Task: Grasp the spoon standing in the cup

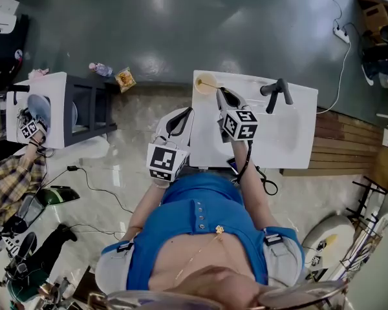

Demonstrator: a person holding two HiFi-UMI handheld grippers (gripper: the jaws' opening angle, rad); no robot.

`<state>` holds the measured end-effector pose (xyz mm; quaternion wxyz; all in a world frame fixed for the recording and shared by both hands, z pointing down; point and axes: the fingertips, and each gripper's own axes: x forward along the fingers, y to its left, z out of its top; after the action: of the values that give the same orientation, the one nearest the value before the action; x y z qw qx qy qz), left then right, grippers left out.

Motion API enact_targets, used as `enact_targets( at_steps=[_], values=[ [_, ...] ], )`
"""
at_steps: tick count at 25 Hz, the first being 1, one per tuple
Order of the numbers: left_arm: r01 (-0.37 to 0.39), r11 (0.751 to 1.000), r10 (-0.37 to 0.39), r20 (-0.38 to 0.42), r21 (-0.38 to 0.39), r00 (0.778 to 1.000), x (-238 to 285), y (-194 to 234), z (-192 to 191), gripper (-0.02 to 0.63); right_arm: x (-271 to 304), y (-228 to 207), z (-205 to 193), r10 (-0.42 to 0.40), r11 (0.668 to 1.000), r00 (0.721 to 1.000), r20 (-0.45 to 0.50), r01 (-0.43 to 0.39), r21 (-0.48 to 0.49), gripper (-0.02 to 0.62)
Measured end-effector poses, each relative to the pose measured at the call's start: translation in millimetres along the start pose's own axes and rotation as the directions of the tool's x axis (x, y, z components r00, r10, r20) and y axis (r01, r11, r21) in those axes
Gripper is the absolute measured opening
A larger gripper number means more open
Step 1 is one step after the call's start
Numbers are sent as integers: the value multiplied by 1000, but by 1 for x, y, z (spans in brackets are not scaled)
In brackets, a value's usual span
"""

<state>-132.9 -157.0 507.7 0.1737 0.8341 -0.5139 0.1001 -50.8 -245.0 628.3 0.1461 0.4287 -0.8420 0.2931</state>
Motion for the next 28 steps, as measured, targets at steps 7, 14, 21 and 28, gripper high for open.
enact_targets(
  at_steps=[7, 14, 21, 28],
  values=[
    [3, 1000, -3, 8, -1, 1000, -4, 4, 1, 0, -1, 8, 4, 19, 1000, 1000, 14, -19, -10, 10],
    [16, 1000, -16, 21, 3, 1000, -7, 4, 4, 0, -8, 13, 11, 22, 998, 999, 30, -21, -52, 9],
    [33, 999, -33, 24, 12, 999, -12, 1, 4, 0, -24, 25, 21, 33, 992, 998, 54, -27, -123, 8],
    [55, 998, -57, 35, 32, 998, -16, 1, 6, 0, -47, 53, 33, 57, 943, 995, 85, -25, -332, 9]
  ],
)
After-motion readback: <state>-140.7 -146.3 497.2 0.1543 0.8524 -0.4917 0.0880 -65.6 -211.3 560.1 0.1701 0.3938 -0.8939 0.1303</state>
